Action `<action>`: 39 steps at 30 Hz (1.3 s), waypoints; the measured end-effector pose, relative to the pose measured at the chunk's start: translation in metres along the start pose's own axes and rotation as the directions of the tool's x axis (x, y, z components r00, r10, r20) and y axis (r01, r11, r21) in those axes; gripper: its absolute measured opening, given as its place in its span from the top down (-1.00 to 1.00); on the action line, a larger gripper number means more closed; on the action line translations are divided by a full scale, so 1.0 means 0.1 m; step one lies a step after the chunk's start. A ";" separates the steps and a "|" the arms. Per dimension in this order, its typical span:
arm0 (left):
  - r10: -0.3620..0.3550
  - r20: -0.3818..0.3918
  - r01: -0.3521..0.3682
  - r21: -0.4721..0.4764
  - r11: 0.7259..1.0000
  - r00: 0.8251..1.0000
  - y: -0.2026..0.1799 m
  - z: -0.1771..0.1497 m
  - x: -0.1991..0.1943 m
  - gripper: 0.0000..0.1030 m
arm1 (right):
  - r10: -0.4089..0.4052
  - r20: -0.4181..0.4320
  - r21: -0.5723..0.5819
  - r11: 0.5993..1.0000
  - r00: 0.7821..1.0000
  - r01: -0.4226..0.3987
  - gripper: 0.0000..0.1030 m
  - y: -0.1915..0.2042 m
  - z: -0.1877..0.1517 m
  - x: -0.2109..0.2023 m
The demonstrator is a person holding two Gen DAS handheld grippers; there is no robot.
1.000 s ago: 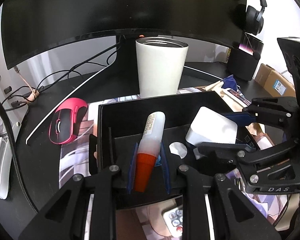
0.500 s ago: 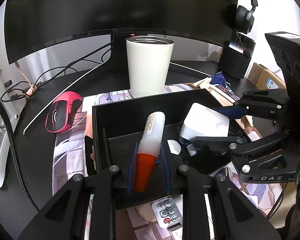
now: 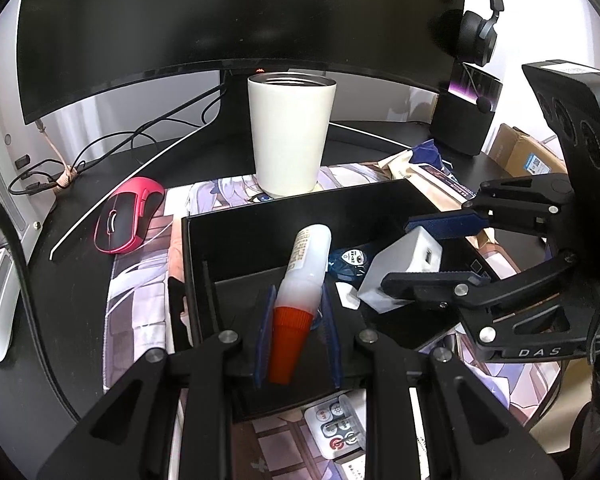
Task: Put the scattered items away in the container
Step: 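Lower both items into the black box and open both grippers, then withdraw both grippers from the box and move the right gripper toward the white tube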
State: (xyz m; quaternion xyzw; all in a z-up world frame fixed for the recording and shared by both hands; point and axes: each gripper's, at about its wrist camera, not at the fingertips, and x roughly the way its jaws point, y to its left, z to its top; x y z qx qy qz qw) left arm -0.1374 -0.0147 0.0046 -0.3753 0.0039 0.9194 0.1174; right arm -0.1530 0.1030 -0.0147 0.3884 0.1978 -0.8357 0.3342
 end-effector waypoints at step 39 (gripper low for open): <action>0.238 0.144 -0.235 -0.038 0.971 0.961 -0.14 -0.64 -0.80 -1.00 | -0.020 0.255 0.083 0.997 0.967 -0.001 -0.99 0.25 -0.44 -0.73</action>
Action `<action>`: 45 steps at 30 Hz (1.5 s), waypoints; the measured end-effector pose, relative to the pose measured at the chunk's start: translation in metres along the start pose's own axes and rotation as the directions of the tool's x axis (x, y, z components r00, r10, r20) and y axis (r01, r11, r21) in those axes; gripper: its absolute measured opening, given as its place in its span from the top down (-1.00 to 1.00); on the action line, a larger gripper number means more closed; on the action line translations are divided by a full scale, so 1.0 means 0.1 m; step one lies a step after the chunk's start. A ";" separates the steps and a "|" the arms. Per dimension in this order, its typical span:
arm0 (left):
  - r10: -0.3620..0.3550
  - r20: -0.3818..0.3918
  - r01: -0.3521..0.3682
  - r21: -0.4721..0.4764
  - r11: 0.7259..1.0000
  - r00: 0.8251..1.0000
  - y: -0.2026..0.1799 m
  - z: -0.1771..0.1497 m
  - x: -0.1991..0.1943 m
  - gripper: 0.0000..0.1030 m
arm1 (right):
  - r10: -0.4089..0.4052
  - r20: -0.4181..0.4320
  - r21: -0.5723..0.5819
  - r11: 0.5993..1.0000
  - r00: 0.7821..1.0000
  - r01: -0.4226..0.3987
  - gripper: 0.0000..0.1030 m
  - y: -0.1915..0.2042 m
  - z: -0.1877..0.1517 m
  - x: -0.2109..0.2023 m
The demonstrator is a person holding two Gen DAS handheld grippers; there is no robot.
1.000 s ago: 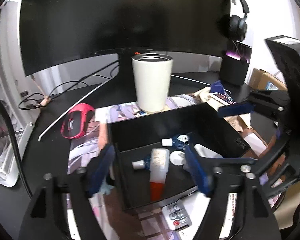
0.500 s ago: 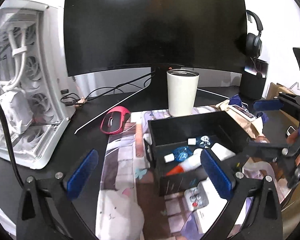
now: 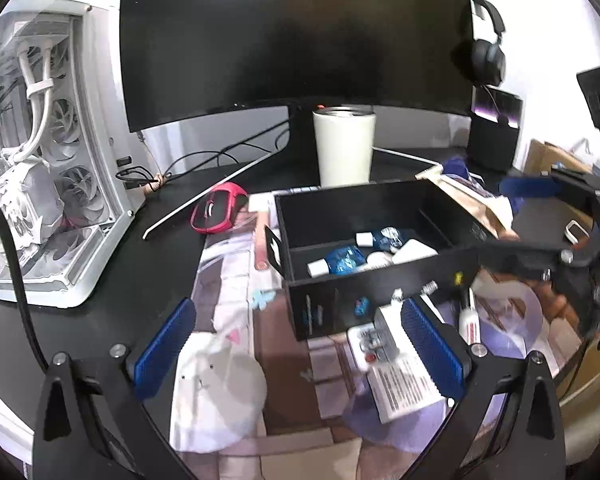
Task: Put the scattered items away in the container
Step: 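Withdraw both grippers from the box and move the right gripper toward the white tube, then lower the right gripper over the white tube with the red label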
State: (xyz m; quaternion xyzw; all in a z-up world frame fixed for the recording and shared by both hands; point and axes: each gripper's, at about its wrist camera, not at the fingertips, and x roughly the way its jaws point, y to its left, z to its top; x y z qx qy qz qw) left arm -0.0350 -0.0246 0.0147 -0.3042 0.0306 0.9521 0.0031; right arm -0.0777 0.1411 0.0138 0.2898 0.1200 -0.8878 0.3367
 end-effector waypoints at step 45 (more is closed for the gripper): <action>0.025 -0.001 -0.025 -0.095 0.995 1.000 0.17 -0.05 -0.09 -1.00 | -0.252 -0.108 0.290 0.917 0.962 0.272 -0.99 0.10 -0.69 0.13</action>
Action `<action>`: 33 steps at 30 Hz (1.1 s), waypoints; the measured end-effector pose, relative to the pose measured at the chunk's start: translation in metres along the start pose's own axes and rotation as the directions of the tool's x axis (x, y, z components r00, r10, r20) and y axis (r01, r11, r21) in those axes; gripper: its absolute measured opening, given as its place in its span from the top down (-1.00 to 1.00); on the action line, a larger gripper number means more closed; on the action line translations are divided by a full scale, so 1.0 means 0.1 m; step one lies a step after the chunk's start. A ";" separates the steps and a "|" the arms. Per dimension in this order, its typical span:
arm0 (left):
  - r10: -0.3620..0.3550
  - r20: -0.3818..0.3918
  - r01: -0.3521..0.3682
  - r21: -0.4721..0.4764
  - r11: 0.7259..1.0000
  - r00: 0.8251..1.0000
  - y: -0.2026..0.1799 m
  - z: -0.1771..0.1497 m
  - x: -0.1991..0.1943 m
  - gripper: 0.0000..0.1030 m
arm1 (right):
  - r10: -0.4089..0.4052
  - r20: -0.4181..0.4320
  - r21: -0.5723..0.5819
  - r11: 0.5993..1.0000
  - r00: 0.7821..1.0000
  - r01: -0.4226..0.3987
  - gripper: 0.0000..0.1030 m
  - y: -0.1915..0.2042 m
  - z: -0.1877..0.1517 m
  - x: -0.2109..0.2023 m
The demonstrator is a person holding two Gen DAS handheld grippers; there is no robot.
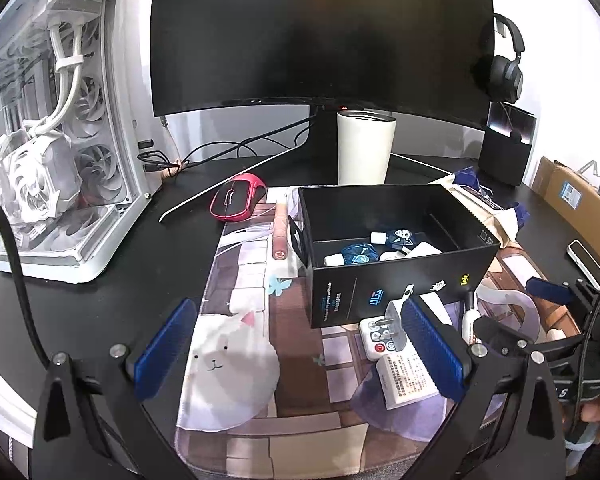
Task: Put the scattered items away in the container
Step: 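Lower the right gripper over the white tube with the red label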
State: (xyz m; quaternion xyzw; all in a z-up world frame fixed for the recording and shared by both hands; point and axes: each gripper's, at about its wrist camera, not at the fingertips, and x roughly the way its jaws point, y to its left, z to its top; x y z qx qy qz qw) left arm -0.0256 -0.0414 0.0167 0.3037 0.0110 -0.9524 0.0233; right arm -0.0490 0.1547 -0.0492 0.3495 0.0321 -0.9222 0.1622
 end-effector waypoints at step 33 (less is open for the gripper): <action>0.004 0.036 -0.003 -0.048 0.999 0.999 -0.13 0.02 -0.12 -1.00 | -0.038 -0.001 -0.045 0.998 0.999 0.038 -0.99 0.07 -0.01 -0.01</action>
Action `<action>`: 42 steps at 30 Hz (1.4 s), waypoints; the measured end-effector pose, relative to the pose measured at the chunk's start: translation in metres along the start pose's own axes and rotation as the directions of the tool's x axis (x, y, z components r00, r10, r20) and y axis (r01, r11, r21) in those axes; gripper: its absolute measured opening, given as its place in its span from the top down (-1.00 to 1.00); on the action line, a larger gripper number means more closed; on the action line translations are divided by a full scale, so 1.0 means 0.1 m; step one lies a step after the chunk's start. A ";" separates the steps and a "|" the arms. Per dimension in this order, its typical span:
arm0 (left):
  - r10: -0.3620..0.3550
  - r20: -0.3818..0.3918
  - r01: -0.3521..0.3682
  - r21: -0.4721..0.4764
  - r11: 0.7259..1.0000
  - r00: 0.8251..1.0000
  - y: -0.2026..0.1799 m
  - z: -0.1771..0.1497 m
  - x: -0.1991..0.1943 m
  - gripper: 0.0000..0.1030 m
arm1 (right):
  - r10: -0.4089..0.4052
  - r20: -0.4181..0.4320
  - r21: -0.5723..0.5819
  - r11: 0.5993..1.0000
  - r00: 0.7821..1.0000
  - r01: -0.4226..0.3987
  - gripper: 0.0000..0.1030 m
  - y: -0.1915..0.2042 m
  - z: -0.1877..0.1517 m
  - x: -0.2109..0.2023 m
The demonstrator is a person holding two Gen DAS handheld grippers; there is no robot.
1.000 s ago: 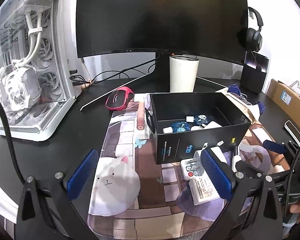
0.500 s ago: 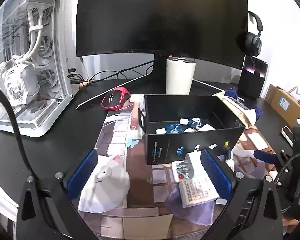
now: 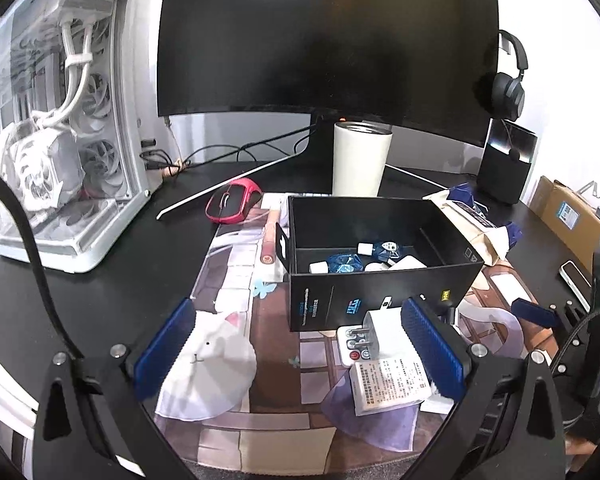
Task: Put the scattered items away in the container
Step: 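Lower the right gripper over the white tube with the red label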
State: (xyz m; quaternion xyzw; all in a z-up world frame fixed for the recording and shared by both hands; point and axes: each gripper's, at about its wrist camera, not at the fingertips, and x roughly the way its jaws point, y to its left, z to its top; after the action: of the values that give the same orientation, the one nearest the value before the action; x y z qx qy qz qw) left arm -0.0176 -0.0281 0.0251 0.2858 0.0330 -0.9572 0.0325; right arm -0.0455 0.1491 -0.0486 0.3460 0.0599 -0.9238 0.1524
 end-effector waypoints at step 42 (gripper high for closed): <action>0.032 -0.024 -0.030 0.050 0.998 0.999 0.00 -0.03 0.10 -1.00 | -0.023 -0.162 -0.091 0.996 0.987 0.008 -0.99 -0.24 -0.09 0.28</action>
State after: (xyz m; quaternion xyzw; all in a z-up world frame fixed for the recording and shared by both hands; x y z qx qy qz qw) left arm -0.0244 -0.0285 0.0171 0.2987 0.0052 -0.9535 0.0398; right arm -0.0678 0.1667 -0.0735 0.4124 0.1165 -0.8901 0.1552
